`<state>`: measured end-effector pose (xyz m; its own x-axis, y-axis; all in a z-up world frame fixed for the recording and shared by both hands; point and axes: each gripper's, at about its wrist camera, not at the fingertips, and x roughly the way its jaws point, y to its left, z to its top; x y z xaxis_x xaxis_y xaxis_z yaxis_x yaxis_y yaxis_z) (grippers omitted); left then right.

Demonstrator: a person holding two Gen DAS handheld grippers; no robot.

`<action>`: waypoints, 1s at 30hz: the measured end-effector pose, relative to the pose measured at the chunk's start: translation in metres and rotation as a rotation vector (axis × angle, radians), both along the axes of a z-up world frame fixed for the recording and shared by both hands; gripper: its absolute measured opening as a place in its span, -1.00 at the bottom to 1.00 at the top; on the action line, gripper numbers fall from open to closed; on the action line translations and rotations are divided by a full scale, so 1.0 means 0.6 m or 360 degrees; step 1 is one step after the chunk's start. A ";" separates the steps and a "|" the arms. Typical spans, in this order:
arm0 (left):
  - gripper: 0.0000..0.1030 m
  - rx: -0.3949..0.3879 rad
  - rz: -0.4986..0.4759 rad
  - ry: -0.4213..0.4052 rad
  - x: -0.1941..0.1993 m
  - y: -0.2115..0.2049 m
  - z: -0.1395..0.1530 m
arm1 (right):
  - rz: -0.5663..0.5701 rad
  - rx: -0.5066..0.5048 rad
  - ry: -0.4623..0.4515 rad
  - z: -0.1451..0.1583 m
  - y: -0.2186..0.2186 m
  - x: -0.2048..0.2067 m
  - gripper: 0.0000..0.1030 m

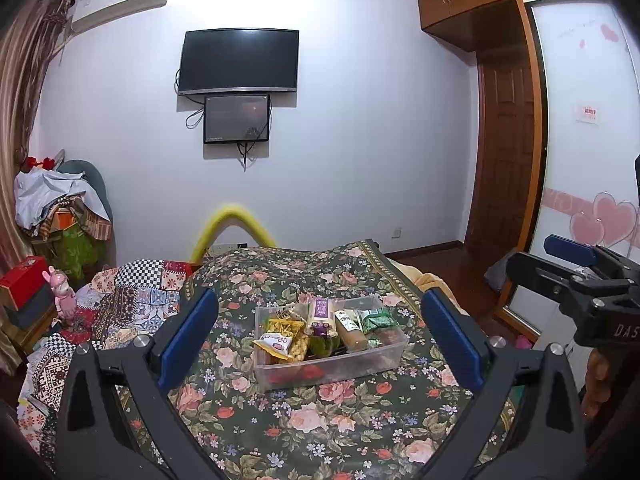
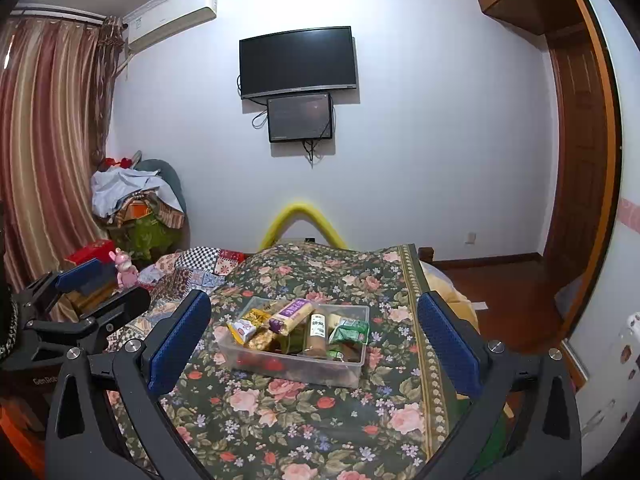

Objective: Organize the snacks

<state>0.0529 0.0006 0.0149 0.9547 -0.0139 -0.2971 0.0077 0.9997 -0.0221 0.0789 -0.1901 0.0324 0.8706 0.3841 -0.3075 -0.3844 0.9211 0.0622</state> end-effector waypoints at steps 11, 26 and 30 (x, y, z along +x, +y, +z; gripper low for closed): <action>0.99 -0.0019 0.0002 0.0009 0.003 0.004 -0.001 | 0.0001 -0.0004 0.0008 0.000 -0.001 -0.001 1.00; 0.99 -0.0033 0.0000 0.0008 0.003 0.008 0.001 | -0.0003 -0.0006 0.0013 -0.001 -0.002 0.001 1.00; 0.99 -0.0034 0.0003 0.0010 0.002 0.008 0.001 | -0.0001 -0.0010 0.0017 -0.002 -0.002 0.000 1.00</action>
